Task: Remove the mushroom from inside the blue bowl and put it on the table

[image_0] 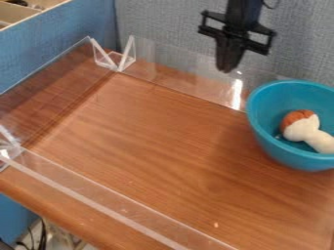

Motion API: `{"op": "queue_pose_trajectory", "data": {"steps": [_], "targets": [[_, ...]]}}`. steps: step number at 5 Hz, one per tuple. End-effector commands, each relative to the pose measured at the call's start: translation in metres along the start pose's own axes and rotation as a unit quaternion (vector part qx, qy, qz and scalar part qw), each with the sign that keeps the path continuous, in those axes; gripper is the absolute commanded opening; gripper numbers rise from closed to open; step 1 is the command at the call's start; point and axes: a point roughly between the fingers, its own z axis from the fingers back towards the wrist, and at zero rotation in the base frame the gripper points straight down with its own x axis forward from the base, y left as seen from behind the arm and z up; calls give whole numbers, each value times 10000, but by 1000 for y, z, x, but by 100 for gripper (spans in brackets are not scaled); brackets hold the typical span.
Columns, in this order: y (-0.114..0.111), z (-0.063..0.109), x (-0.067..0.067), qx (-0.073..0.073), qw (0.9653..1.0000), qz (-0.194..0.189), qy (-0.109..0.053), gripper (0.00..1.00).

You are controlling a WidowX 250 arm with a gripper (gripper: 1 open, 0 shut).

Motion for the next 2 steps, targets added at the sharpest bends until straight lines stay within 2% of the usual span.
{"op": "queue_pose_trajectory", "data": {"steps": [1, 2], "targets": [[-5, 46, -5, 43, 9983, -19, -575, 0], [-22, 54, -5, 45, 9968, -482, -639, 0]]}}
